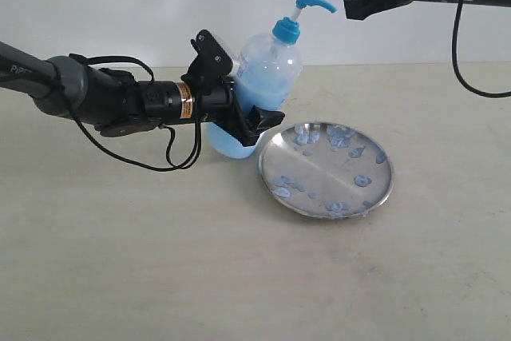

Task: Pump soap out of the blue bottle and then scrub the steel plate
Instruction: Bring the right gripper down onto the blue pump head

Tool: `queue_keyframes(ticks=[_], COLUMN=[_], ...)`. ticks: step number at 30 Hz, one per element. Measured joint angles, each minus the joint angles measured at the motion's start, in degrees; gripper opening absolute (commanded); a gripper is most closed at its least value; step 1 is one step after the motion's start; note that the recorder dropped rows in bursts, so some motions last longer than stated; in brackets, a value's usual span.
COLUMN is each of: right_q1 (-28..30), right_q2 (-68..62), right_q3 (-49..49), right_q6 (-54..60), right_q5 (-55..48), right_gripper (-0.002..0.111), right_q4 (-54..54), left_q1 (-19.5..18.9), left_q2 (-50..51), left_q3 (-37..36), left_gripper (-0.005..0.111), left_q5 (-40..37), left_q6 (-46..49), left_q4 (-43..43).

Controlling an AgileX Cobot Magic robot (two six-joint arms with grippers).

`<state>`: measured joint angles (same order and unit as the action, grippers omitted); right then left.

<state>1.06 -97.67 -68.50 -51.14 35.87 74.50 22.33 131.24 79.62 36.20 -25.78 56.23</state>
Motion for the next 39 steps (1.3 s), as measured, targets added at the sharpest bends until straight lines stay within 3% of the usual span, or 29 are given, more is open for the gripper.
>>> queue_keyframes(ticks=[39], right_q1=[-1.94], right_q2=[-6.65], right_q3=[-0.12], right_q6=[7.63], right_q5=[5.19], right_gripper=[0.000], right_q4=[-11.07], left_q1=[0.00], left_q2=[0.00], left_q3=[-0.13], left_gripper=[0.004], left_q5=[0.71], left_q6=[1.20], left_q4=[0.00])
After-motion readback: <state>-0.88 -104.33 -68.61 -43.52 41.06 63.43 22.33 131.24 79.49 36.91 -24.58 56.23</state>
